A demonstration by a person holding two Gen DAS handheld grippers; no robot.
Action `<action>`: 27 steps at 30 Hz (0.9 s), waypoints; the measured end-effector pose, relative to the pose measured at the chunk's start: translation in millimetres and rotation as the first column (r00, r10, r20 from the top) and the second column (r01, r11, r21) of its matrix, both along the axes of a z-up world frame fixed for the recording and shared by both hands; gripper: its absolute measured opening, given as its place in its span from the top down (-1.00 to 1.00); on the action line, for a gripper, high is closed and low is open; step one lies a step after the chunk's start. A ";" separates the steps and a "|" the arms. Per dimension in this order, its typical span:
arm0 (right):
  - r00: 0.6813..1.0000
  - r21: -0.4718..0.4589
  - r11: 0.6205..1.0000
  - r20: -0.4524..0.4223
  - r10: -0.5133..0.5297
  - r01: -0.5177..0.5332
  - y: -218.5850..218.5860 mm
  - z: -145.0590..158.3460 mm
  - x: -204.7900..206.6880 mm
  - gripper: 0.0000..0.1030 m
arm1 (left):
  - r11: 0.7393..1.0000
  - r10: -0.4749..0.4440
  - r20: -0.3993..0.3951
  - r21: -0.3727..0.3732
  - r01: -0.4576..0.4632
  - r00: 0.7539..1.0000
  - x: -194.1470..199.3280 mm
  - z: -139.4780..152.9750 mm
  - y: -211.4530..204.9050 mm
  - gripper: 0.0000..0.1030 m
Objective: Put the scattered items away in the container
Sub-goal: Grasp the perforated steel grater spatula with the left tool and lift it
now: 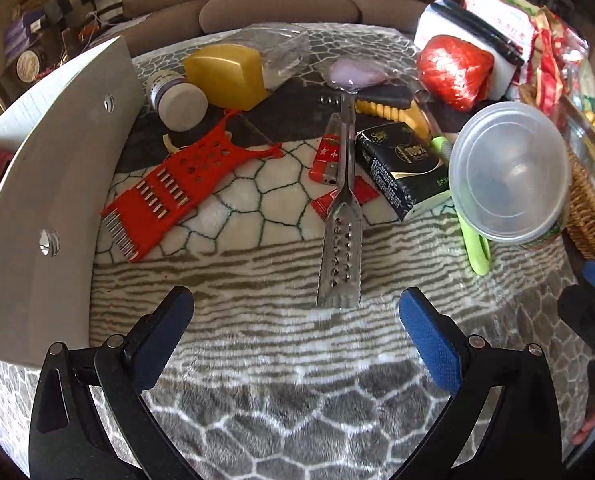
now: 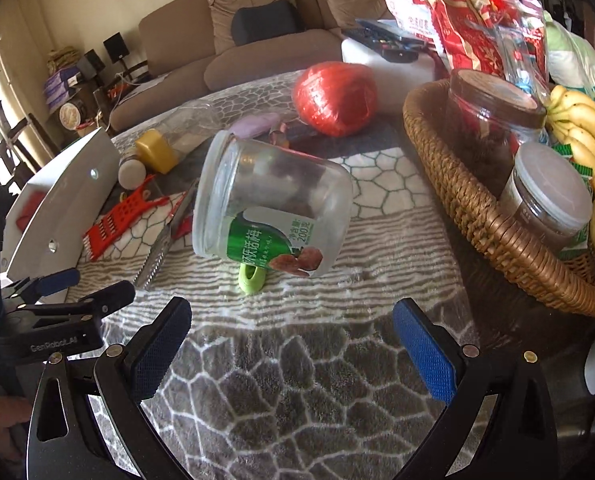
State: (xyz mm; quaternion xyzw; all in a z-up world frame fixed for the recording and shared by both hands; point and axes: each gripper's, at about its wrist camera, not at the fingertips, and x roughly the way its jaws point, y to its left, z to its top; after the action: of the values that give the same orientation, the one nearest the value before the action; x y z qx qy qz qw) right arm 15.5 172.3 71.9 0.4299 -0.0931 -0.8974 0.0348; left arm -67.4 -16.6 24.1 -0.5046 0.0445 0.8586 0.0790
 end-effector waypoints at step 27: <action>0.994 -0.248 0.963 0.025 0.111 -0.101 -12.1 -6.8 1.6 -1.00 | 0.973 -0.133 0.082 0.200 0.115 0.988 62.1 16.0 -25.9 0.58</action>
State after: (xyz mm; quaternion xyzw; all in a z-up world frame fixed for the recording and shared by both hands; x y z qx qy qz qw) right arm 17.1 160.2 65.1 0.4437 -0.1815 -0.8673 0.1340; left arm -5.3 -42.5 40.1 -0.5309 -0.0119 0.8273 0.1834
